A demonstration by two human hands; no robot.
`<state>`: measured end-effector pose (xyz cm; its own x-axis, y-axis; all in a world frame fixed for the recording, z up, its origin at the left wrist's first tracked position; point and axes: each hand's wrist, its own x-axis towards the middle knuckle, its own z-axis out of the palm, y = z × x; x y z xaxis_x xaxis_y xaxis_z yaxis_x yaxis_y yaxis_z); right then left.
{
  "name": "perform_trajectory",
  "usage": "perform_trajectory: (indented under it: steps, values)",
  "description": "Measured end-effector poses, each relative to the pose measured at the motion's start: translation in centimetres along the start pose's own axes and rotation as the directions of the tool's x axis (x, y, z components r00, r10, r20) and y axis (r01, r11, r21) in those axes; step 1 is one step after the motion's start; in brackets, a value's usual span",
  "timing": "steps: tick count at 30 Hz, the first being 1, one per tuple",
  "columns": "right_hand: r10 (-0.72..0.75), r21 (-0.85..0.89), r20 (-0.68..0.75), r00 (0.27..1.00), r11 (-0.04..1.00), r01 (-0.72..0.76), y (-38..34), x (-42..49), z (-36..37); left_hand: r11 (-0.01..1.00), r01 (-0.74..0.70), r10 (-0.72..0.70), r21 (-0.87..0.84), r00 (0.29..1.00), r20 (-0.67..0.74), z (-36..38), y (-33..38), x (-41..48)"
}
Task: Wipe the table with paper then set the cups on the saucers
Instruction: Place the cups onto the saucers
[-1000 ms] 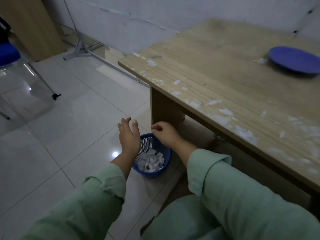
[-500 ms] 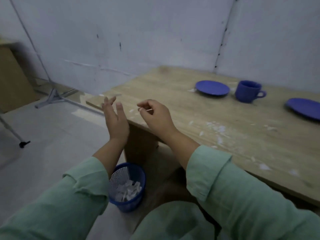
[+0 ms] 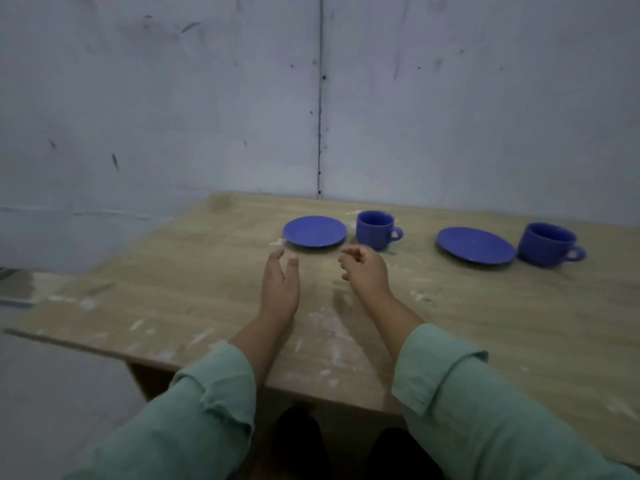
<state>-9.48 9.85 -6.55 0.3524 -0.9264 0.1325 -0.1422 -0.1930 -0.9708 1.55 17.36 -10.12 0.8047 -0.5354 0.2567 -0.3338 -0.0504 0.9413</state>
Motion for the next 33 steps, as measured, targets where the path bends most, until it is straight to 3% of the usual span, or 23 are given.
perform_trajectory:
  steps: [2,5,9,21,27,29,31,33]
  values:
    - [0.072,0.024,-0.068,0.995,0.997,-0.07,1.1,1.8,-1.4,0.999,0.02,-0.02,0.025,1.0,-0.005,1.4,-0.6,0.8]
    - [0.194,0.148,-0.205,0.959,0.975,-0.165,2.8,3.9,-2.6,0.997,-0.054,0.057,0.048,0.997,-0.06,2.6,-1.2,2.5]
    - [0.276,0.32,-0.341,0.899,0.933,-0.165,3.9,6.7,-2.7,0.997,-0.045,0.051,0.068,0.994,-0.099,3.9,-1.5,5.2]
    - [0.255,0.394,-0.329,0.91,0.912,-0.113,5.2,11.9,-3.4,0.992,0.053,-0.049,0.116,0.998,-0.039,5.4,-2.5,9.2]
    - [0.278,0.469,-0.305,0.911,0.876,-0.111,4.5,12.1,-3.1,0.996,0.083,-0.085,-0.016,0.985,-0.15,4.4,-2.1,8.6]
    - [0.268,0.51,-0.269,0.925,0.854,-0.099,4.0,12.3,-2.5,0.972,0.058,-0.033,0.229,0.993,-0.111,3.8,-2.3,8.5]
    - [0.235,0.552,-0.221,0.947,0.83,-0.078,3.1,12.7,-1.4,0.778,0.056,-0.068,0.626,0.998,-0.004,2.5,-2.9,9.1]
    - [0.21,0.587,-0.175,0.962,0.807,-0.07,2.3,13.1,-0.1,0.581,0.068,-0.187,0.811,0.981,0.052,0.9,-3.6,9.8]
